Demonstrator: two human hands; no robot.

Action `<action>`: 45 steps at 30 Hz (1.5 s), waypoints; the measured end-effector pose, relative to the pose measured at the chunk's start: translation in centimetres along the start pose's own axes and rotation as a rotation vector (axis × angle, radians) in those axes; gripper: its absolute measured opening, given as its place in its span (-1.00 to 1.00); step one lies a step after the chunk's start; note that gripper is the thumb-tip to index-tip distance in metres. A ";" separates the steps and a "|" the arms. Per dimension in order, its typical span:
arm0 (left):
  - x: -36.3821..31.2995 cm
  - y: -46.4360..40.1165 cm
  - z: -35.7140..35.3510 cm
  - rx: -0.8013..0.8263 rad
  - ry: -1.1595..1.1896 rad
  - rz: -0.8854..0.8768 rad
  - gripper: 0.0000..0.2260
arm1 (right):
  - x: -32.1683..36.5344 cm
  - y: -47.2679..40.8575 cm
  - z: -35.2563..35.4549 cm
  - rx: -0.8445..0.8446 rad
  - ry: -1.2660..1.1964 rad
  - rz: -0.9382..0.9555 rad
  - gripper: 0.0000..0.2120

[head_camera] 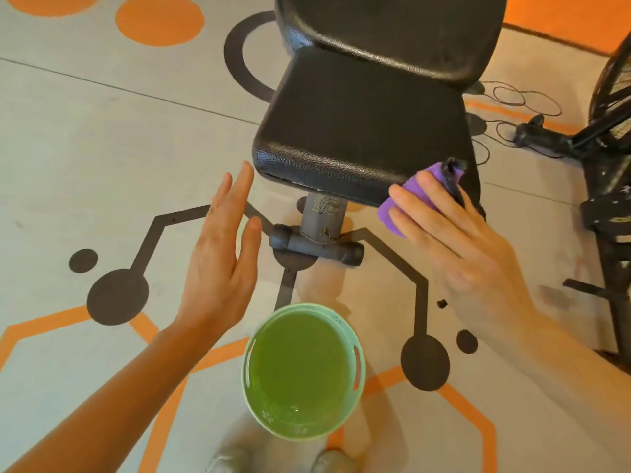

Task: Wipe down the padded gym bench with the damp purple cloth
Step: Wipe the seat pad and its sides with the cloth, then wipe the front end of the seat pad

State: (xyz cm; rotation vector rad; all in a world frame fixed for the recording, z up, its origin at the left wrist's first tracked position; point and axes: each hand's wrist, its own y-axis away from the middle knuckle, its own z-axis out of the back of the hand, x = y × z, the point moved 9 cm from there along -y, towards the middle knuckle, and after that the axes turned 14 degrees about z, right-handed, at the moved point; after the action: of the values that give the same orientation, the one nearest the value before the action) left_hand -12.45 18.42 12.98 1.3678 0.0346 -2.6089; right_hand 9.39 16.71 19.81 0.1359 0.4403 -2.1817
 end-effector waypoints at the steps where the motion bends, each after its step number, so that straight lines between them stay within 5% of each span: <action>1: -0.1 0.9 0.1 0.019 -0.006 0.015 -0.55 | -0.1 0.3 0.9 -0.022 -0.058 -0.062 -0.53; 7: -4.2 5.6 -0.2 0.211 -0.032 0.094 -0.57 | 1.7 3.5 4.6 0.013 -0.292 -0.393 -0.30; 12: -9.9 8.0 -1.6 0.429 -0.055 0.116 -0.61 | 3.8 5.2 8.5 -0.111 -0.505 -0.650 -0.62; 20: -12.6 13.2 -5.2 0.845 0.203 0.537 -0.85 | 6.9 7.3 9.6 -0.399 -1.058 -1.472 -0.54; 24: -11.1 14.4 -6.2 0.946 0.175 0.571 -0.88 | 8.1 9.2 8.1 -0.417 -1.066 -1.640 -0.72; 27: -9.3 14.0 -6.8 1.011 -0.022 0.384 -0.71 | 8.2 10.3 7.3 -0.472 -1.135 -1.704 -0.79; 33: -4.3 12.7 -8.3 1.141 -0.302 0.356 -0.78 | 9.0 13.2 5.5 -0.424 -1.174 -1.766 -0.71; 37: -1.9 12.3 -8.9 1.266 -0.408 0.402 -0.38 | 11.1 15.3 3.8 -0.419 -1.288 -1.931 -0.80; 42: 0.5 11.3 -10.9 1.322 -0.491 0.408 -0.83 | 13.4 18.4 0.5 -0.333 -1.329 -2.091 -0.79; 45: 2.6 10.1 -12.3 1.254 -0.453 0.480 -0.79 | 14.7 20.8 -2.1 -0.258 -1.269 -2.179 -0.81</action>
State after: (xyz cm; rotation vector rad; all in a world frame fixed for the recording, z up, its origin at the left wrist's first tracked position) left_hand -2.02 9.43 4.53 0.7096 -1.9438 -2.3507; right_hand 16.82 -5.03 8.72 -2.8583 -0.1312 -3.0571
